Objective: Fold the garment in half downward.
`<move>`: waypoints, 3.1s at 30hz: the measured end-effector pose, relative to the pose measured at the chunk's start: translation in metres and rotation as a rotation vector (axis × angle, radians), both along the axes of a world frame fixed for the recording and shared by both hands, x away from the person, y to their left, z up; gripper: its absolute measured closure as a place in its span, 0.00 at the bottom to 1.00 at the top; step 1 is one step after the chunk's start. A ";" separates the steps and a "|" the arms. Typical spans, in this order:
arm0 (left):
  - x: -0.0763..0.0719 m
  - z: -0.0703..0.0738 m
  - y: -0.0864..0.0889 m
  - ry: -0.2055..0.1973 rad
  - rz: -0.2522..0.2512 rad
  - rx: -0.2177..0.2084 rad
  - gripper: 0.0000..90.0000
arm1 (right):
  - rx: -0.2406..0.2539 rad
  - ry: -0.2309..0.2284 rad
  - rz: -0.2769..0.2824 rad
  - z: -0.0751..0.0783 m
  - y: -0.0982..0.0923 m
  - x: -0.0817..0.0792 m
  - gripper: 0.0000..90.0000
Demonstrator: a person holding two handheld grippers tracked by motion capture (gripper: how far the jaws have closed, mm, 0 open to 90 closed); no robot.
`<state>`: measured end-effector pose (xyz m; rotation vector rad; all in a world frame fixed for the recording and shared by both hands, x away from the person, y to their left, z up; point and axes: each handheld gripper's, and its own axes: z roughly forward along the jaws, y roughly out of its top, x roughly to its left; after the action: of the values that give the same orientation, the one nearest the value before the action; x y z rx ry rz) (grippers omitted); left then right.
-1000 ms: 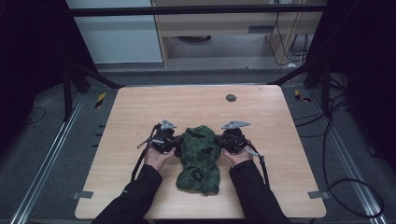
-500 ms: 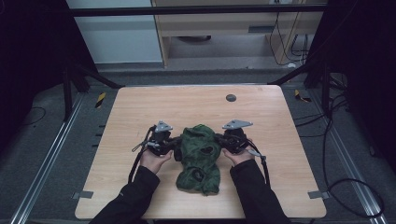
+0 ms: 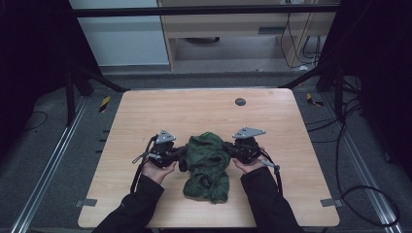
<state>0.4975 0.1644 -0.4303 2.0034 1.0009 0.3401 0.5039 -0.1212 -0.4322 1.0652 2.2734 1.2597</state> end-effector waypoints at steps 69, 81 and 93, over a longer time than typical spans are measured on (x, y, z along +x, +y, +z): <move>-0.074 -0.023 0.001 0.098 -0.120 0.049 0.98 | 0.015 0.099 0.139 -0.026 -0.006 -0.073 0.92; -0.079 -0.030 -0.001 0.129 -0.141 0.072 0.98 | 0.016 0.133 0.153 -0.034 -0.008 -0.083 0.91; -0.083 -0.036 -0.003 0.147 -0.152 0.092 0.98 | 0.004 0.167 0.163 -0.043 -0.008 -0.086 0.91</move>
<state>0.4143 0.1614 -0.4664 2.1988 0.9301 0.1608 0.4181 -0.1290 -0.4754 1.0398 2.5291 1.2804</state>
